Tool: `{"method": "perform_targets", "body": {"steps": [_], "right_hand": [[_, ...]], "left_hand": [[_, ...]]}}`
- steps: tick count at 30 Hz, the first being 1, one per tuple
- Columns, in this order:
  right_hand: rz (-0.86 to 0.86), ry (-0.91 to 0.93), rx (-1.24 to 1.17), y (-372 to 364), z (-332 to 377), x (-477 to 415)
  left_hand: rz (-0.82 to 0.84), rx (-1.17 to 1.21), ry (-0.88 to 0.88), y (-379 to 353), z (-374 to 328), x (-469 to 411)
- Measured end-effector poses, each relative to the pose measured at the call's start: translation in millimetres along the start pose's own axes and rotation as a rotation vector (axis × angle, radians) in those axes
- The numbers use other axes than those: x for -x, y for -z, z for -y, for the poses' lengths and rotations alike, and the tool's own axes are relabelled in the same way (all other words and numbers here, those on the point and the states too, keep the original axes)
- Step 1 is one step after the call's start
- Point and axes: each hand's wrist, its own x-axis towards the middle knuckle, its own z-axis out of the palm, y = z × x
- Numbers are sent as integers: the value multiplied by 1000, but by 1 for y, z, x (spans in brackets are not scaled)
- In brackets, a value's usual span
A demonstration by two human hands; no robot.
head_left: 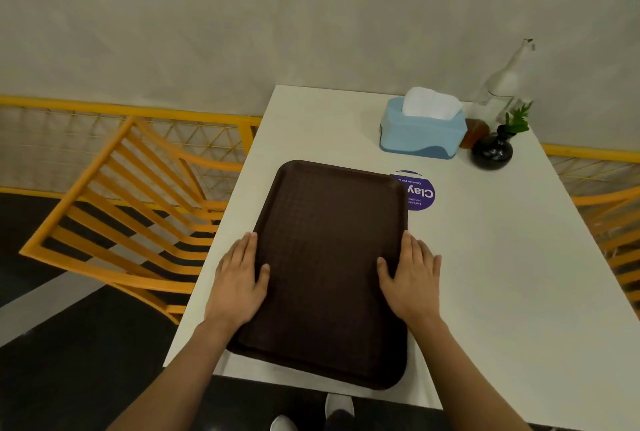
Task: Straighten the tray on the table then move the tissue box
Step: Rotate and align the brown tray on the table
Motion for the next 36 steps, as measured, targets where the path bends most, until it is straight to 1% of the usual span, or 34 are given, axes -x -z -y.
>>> {"method": "perform_targets", "body": {"steps": [10, 13, 17, 20, 22, 24, 28, 32, 36], "right_hand": [[57, 82, 47, -8, 28, -57], [77, 100, 60, -12, 39, -67], [70, 110, 82, -14, 51, -74], [101, 97, 106, -10, 54, -76], [82, 77, 71, -6, 57, -72], [59, 53, 33, -2, 60, -64], [49, 24, 43, -5, 67, -35], [36, -35, 30, -15, 74, -6], [27, -79, -26, -18, 71, 5]], "left_hand": [[-81, -67, 50, 5, 9, -30], [-73, -64, 71, 8, 19, -40], [-56, 10, 83, 14, 30, -51], [12, 125, 108, 19, 36, -57], [41, 178, 77, 23, 40, -59], [47, 136, 24, 29, 46, -64], [55, 101, -56, 33, 54, -70], [7, 87, -108, 29, 57, -68], [-45, 39, -133, 29, 55, -68]]}}
